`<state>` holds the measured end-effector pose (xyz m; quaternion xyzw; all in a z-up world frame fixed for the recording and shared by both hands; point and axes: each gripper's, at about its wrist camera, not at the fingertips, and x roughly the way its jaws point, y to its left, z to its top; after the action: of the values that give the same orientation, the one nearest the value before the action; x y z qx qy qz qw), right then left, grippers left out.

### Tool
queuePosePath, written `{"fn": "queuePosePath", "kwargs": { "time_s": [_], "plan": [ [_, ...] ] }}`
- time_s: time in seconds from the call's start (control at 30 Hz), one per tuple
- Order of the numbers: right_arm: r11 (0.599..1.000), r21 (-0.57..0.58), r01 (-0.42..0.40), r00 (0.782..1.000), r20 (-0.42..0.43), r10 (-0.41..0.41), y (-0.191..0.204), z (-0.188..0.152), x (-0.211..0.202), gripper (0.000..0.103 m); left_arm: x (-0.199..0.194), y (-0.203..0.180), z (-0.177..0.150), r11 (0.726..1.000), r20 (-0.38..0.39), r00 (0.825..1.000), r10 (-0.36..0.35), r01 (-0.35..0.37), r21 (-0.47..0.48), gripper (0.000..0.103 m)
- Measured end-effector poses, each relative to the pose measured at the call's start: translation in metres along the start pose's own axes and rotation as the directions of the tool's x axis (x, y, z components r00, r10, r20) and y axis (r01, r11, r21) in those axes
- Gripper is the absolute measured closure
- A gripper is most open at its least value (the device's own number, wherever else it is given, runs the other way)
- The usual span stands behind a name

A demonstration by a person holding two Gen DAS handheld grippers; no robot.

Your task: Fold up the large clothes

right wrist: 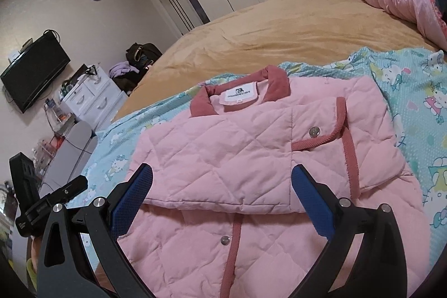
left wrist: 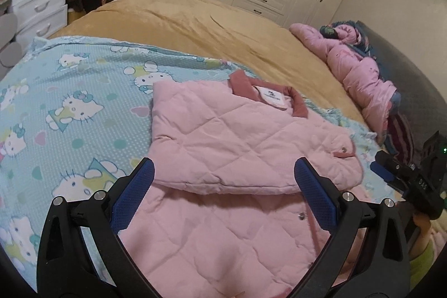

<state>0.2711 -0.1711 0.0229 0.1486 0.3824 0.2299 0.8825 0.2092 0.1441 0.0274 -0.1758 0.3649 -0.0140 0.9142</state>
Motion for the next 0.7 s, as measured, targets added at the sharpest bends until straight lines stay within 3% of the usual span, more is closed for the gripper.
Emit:
{"fn": "queuePosePath", "kwargs": {
  "time_s": [0.3,0.7],
  "plan": [
    [0.998,-0.047,-0.031,0.999,0.028,0.033,0.017,-0.004,-0.03,0.004,-0.028,-0.017,-0.009,0.999,0.043,0.999,0.023,-0.025,0.031,0.009],
    [0.995,-0.091,-0.037,0.996,0.073,0.043,0.025,-0.014,-0.072,0.004,-0.061,-0.043,-0.027,0.997,0.072,0.997,-0.018,0.013,0.071,0.009]
  ]
}}
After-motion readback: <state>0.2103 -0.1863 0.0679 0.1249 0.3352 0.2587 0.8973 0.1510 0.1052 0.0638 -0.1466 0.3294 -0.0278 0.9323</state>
